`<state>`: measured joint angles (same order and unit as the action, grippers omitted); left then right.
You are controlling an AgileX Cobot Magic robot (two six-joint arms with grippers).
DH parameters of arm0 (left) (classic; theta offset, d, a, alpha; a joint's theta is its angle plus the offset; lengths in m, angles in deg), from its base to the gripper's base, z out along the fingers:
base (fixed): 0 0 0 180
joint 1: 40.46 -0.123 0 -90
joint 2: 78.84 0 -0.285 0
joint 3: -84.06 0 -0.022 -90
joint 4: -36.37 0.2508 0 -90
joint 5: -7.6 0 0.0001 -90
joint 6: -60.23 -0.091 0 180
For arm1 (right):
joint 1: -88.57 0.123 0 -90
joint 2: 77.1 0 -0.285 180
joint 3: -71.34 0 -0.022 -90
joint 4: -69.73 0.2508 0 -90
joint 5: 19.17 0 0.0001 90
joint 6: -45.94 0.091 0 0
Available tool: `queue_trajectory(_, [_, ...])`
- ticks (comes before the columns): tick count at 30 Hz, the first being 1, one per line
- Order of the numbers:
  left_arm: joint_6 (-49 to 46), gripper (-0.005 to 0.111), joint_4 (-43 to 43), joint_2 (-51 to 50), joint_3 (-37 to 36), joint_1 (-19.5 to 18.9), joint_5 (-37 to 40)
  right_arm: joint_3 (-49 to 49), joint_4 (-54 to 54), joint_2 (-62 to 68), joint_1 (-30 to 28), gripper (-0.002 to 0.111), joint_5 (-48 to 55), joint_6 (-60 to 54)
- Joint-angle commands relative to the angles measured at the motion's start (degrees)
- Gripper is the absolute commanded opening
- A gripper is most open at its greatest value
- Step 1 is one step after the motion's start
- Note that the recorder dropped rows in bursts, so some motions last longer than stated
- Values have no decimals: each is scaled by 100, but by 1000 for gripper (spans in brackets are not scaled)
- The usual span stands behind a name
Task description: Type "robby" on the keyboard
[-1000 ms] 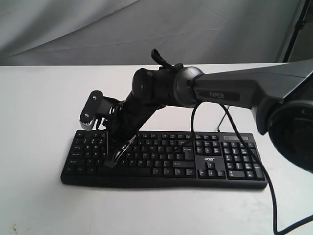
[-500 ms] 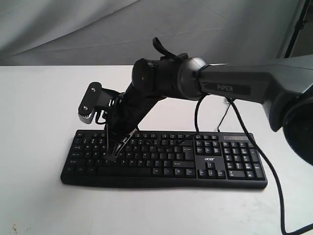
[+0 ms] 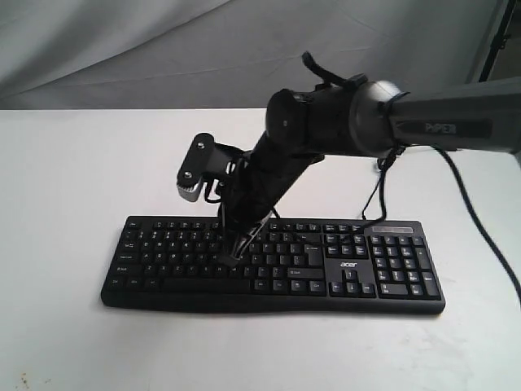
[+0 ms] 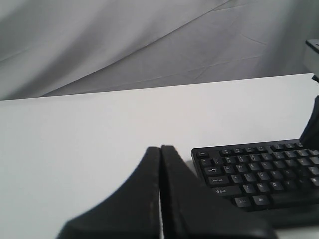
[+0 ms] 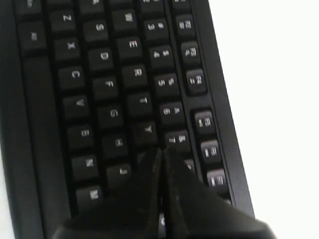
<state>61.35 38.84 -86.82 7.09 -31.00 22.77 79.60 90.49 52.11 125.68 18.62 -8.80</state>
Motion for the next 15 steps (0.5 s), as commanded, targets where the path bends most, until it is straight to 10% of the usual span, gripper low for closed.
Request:
queue_trajectory(1, [16,0,27,20,-25,36,-31,-550,544,-355,-265,0,-308,-654])
queue_trajectory(15, [16,0,27,20,-25,36,-31,-639,846,-363,-456,0,-133,-870])
